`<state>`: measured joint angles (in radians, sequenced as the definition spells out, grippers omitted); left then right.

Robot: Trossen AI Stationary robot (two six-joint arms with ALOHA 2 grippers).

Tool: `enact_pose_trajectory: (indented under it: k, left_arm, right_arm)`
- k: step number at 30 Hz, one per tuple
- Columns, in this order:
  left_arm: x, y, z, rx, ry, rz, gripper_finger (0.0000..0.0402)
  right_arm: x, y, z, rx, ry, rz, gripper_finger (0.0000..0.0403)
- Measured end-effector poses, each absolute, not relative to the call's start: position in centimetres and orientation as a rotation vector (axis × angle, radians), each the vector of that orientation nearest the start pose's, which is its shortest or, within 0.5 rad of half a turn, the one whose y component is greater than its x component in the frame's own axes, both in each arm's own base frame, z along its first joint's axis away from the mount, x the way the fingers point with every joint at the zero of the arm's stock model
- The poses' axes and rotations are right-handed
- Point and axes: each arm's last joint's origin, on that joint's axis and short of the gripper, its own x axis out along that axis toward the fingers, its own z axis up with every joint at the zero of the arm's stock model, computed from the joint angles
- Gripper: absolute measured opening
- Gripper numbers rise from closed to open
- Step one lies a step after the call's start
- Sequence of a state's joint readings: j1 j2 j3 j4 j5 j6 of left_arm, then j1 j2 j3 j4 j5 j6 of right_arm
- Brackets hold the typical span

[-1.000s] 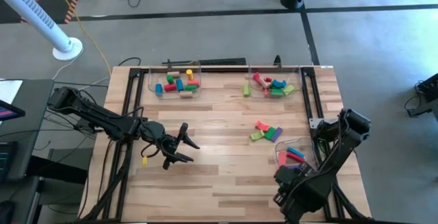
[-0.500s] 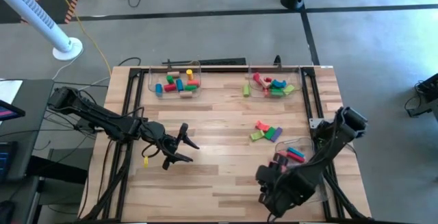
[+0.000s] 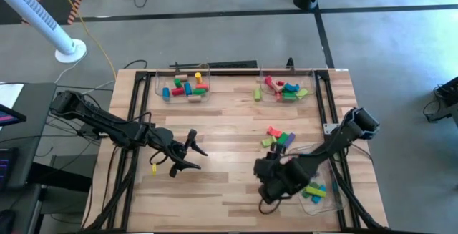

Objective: Sort blocks by size
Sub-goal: Put the light green arch block into the top right transparent bin

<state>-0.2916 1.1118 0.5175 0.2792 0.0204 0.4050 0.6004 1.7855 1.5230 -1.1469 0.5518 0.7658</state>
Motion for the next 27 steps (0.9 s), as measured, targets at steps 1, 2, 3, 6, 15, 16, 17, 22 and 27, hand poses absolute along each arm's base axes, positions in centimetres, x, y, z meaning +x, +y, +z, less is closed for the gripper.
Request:
enact_pose_trajectory:
  k: [1, 2, 3, 6, 15, 16, 17, 22, 27]
  left_arm:
    - [22.1, -6.7, 22.2, 0.436, 0.252, -0.369, 0.0229]
    - [22.1, -6.7, 22.2, 0.432, 0.256, -0.369, 0.0229]
    - [22.1, -6.7, 22.2, 0.428, 0.261, -0.369, 0.0229]
    - [22.1, -6.7, 22.1, 0.417, 0.27, -0.369, 0.0229]
    - [22.1, -6.7, 22.0, 0.413, 0.282, -0.37, 0.0229]
    - [22.1, -6.7, 22.0, 0.413, 0.285, -0.37, 0.0229]
    - [22.1, -6.7, 21.9, 0.414, 0.288, -0.371, 0.0229]
    - [22.0, -6.7, 21.9, 0.418, 0.291, -0.372, 0.0229]
    - [22.0, -6.7, 21.9, 0.416, 0.297, -0.373, 0.0229]
  right_arm:
    - [29.5, 17.6, 26.5, -0.095, 1.087, -0.402, 0.0234]
    - [29.7, 17.1, 26.5, -0.098, 1.091, -0.416, 0.0234]
    - [30.0, 16.5, 26.5, -0.098, 1.09, -0.439, 0.0234]
    - [30.8, 14.7, 26.4, -0.075, 1.089, -0.511, 0.0234]
    - [31.7, 9.8, 25.2, -0.132, 1.289, -0.499, 0.0234]
    - [31.7, 9.4, 24.9, -0.158, 1.338, -0.446, 0.0233]
    - [31.6, 9.1, 24.5, -0.184, 1.38, -0.39, 0.0231]
    - [31.6, 8.1, 21.9, -0.312, 1.461, -0.173, 0.0217]
    - [31.2, 6.4, 19.5, -0.306, 1.51, -0.108, 0.0201]
